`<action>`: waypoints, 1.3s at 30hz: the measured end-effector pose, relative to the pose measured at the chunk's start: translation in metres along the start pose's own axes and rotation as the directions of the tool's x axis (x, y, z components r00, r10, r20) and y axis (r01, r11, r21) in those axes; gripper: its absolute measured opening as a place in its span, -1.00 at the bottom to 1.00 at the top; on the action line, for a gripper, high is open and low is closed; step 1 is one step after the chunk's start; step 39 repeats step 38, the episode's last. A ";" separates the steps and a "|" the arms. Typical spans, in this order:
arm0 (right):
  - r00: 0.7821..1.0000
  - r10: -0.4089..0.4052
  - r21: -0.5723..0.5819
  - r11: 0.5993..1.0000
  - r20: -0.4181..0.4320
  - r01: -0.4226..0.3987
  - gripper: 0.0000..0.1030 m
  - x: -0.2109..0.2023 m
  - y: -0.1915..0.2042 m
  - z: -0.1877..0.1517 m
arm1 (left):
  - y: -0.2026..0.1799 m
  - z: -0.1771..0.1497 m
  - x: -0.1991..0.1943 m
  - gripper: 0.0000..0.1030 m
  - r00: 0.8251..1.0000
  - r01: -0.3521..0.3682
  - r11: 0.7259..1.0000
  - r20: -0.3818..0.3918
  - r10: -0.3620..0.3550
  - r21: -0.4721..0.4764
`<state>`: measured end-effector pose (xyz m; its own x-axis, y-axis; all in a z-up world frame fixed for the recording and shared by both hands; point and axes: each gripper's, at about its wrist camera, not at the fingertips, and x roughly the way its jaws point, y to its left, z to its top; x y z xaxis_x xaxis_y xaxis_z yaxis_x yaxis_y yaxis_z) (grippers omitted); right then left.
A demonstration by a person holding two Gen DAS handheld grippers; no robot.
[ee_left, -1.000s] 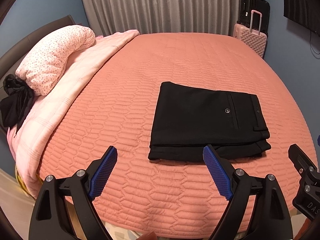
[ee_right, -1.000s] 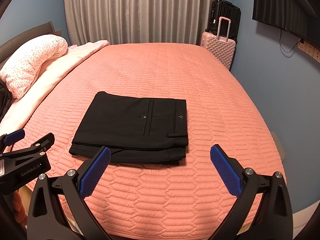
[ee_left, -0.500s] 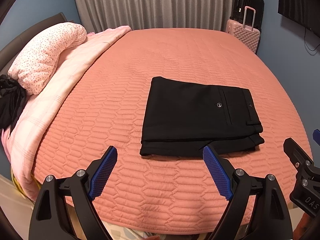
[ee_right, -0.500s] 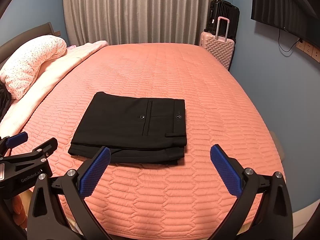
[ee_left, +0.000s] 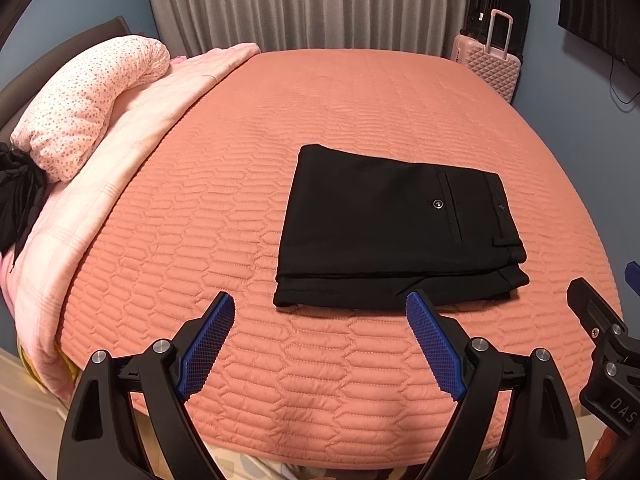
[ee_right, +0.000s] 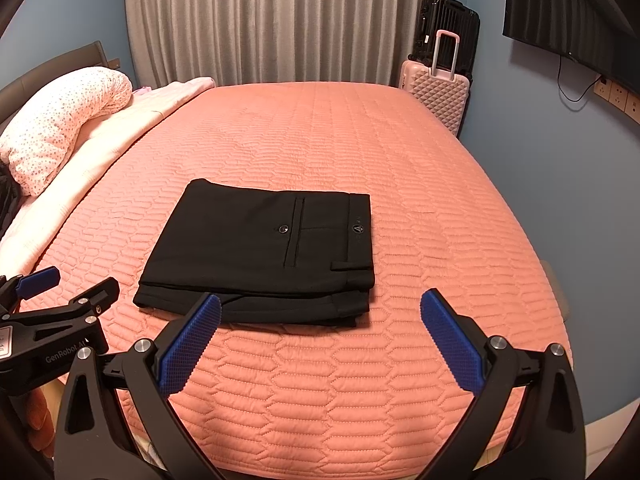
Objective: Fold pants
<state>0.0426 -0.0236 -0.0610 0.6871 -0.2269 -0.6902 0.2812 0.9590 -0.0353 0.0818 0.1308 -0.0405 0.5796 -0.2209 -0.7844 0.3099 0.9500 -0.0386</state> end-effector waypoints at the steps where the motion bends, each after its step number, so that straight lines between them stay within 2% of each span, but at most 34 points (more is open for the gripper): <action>1: 1.000 0.000 0.000 1.000 -0.001 0.000 0.91 0.000 0.000 0.000 | 0.000 0.000 0.000 0.66 1.000 -0.003 1.000 0.003 0.003 0.002; 7: 1.000 0.001 -0.004 1.000 -0.004 -0.001 0.91 0.002 0.002 0.001 | -0.002 0.002 0.002 0.66 0.999 -0.036 0.999 0.009 0.036 0.013; 20: 1.000 0.002 -0.003 1.000 -0.008 -0.002 0.91 0.004 0.001 0.000 | -0.001 0.001 0.005 0.66 1.000 -0.011 1.000 -0.005 0.011 0.002; 27: 1.000 0.000 0.001 1.000 -0.010 0.000 0.91 0.004 0.000 0.000 | -0.004 -0.002 0.003 0.67 0.998 -0.061 0.998 0.036 0.060 0.029; 32: 1.000 -0.009 0.002 1.000 -0.006 0.009 0.91 0.003 -0.002 -0.002 | -0.004 -0.001 0.003 0.67 0.997 -0.076 0.997 0.028 0.076 0.026; 39: 1.000 -0.014 0.008 1.000 -0.006 0.014 0.91 0.003 -0.004 -0.003 | 0.000 0.001 0.008 0.67 0.999 -0.039 0.999 -0.012 0.039 0.011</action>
